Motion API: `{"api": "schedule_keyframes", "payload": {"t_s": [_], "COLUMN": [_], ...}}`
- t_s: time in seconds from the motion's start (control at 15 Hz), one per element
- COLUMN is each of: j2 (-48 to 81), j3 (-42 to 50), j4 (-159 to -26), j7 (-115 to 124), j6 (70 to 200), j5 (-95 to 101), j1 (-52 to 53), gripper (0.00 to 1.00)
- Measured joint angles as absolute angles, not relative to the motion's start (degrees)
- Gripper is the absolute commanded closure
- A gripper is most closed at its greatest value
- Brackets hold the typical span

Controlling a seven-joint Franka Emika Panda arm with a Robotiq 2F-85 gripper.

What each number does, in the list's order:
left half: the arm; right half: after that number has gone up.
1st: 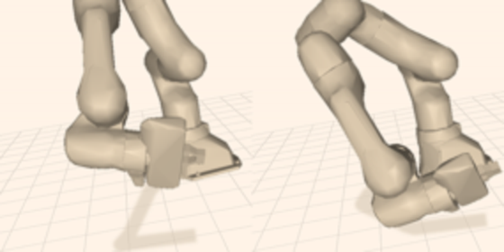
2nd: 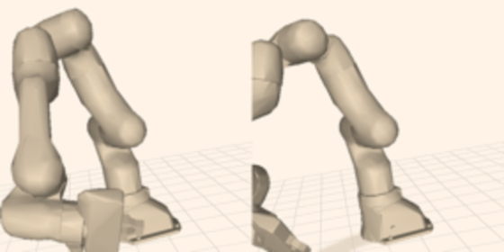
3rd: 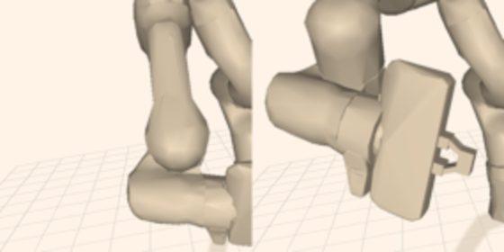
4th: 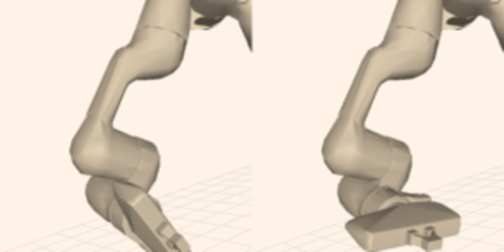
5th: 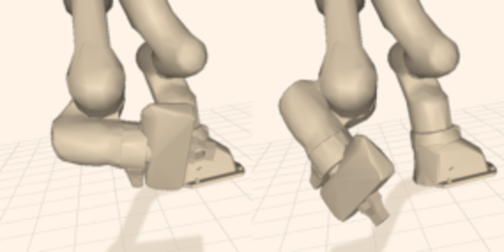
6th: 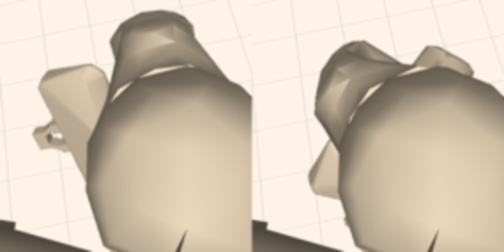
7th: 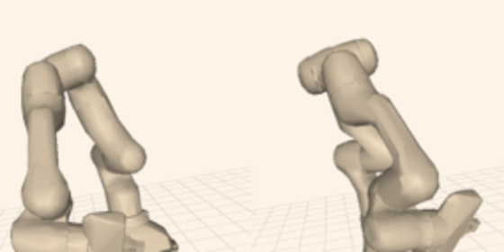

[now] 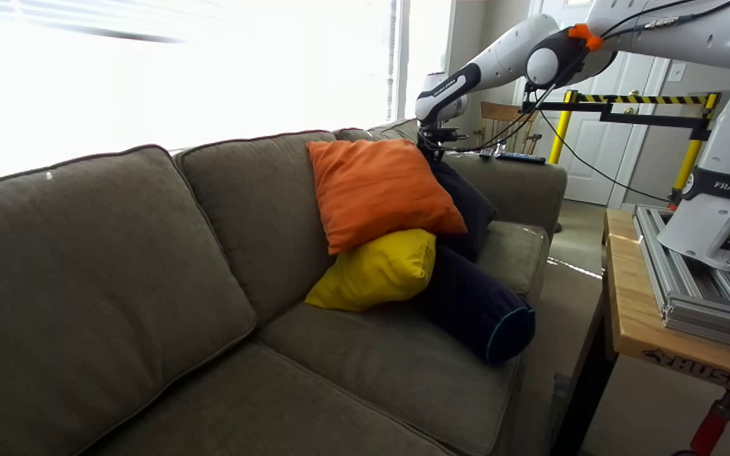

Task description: Put the square-shaped blue pillow onto the orange one

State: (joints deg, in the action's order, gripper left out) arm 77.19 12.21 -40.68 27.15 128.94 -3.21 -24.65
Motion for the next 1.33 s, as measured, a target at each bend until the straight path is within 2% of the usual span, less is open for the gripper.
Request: {"api": "schedule_keyframes", "payload": {"t_s": [0.6, 1.33], "j2": [76.28, 73.88], "j3": [15.07, 23.24], "j4": [-39.09, -39.1], "j7": [27.28, 30.71], "j6": [127.77, 124.71], "j5": [-2.86, -2.67], "j1": [-23.79, -21.14], "gripper": [0.98, 0.98]}}
